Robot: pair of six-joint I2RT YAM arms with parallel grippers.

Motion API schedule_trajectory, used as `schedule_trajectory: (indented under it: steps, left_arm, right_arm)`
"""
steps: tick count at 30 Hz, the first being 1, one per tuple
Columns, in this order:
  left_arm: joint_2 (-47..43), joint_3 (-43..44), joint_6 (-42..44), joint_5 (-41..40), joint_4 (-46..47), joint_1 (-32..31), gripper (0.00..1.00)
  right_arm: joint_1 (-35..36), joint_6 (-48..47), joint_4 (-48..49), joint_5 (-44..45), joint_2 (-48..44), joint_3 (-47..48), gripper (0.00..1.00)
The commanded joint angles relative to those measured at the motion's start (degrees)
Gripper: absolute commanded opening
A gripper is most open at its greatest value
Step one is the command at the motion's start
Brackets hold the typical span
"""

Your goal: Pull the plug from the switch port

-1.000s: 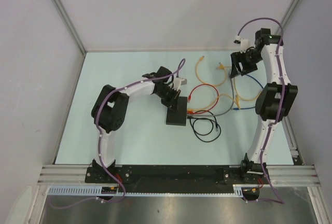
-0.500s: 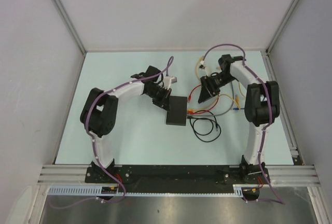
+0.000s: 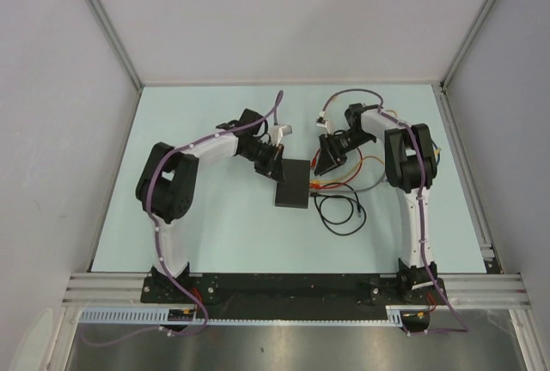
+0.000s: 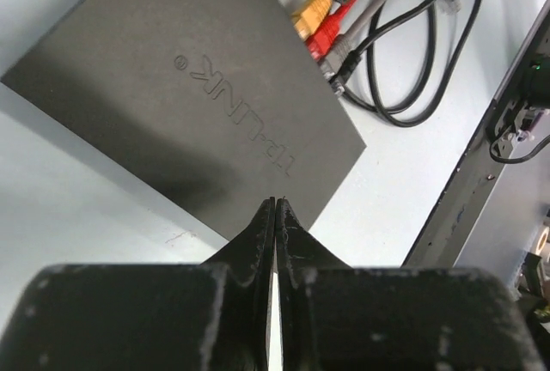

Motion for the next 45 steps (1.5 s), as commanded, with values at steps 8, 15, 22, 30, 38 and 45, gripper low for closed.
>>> schedule_trajectory:
  steps: [8, 15, 22, 30, 38, 45]
  left_arm:
    - [4.56, 2.16, 0.10, -4.06, -0.30, -0.50, 0.03]
    - [5.17, 2.42, 2.47, -6.88, -1.36, -1.64, 0.03]
    - [5.79, 3.56, 2.91, -6.88, -1.97, -2.44, 0.02]
    - [5.97, 3.83, 3.00, -7.15, -2.06, -2.44, 0.02]
    - [6.41, 4.18, 2.73, -6.88, -1.97, -2.52, 0.02]
    - [6.32, 3.92, 2.56, -7.06, -1.80, -2.52, 0.02]
  right_arm:
    - [3.68, -2.96, -1.33, -1.13, 4.76, 2.70, 0.48]
    - [3.59, -3.93, -2.65, -1.31, 4.59, 1.20, 0.44]
    - [2.80, -4.19, -3.26, -2.53, 4.85, 0.94, 0.43]
    - [2.80, -6.91, -7.56, -2.80, 6.78, 3.22, 0.40]
    - [2.63, -5.35, -7.49, -2.36, 7.84, 4.02, 0.35]
    - [3.59, 0.63, -3.62, 0.97, 8.28, 4.02, 0.37]
